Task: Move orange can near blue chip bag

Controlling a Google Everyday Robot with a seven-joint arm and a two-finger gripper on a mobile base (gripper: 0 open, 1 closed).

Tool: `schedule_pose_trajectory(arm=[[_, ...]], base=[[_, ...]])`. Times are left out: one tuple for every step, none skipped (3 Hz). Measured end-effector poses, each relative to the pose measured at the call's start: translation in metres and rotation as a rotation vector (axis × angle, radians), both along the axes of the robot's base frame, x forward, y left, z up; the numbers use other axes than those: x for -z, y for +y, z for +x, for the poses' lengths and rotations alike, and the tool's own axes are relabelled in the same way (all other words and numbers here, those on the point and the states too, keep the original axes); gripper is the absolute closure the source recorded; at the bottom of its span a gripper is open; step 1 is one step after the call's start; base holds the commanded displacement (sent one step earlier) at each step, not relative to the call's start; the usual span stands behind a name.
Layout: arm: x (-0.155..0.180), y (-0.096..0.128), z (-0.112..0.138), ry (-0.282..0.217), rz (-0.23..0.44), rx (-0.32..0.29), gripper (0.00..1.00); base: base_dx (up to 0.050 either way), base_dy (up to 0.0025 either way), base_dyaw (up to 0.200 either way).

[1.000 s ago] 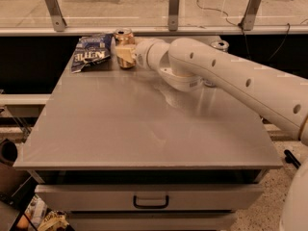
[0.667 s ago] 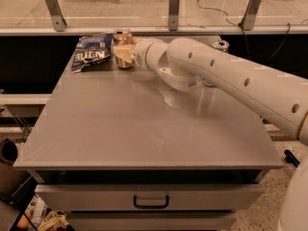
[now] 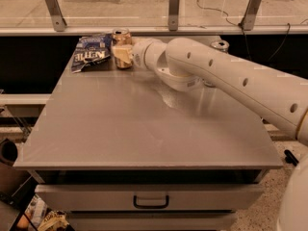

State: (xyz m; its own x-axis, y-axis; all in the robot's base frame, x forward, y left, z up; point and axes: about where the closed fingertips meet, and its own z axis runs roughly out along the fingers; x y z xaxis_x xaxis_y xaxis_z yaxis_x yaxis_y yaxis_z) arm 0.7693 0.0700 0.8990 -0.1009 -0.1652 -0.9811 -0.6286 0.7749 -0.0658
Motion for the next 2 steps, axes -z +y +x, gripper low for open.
schedule_pose_trajectory(arm=[[-0.0004, 0.0021, -0.0005, 0.0, 0.0, -0.003, 0.0], [-0.0005, 0.0022, -0.0005, 0.0, 0.0, -0.003, 0.0]], base=[[0.0, 0.0, 0.0], [0.0, 0.0, 0.0]])
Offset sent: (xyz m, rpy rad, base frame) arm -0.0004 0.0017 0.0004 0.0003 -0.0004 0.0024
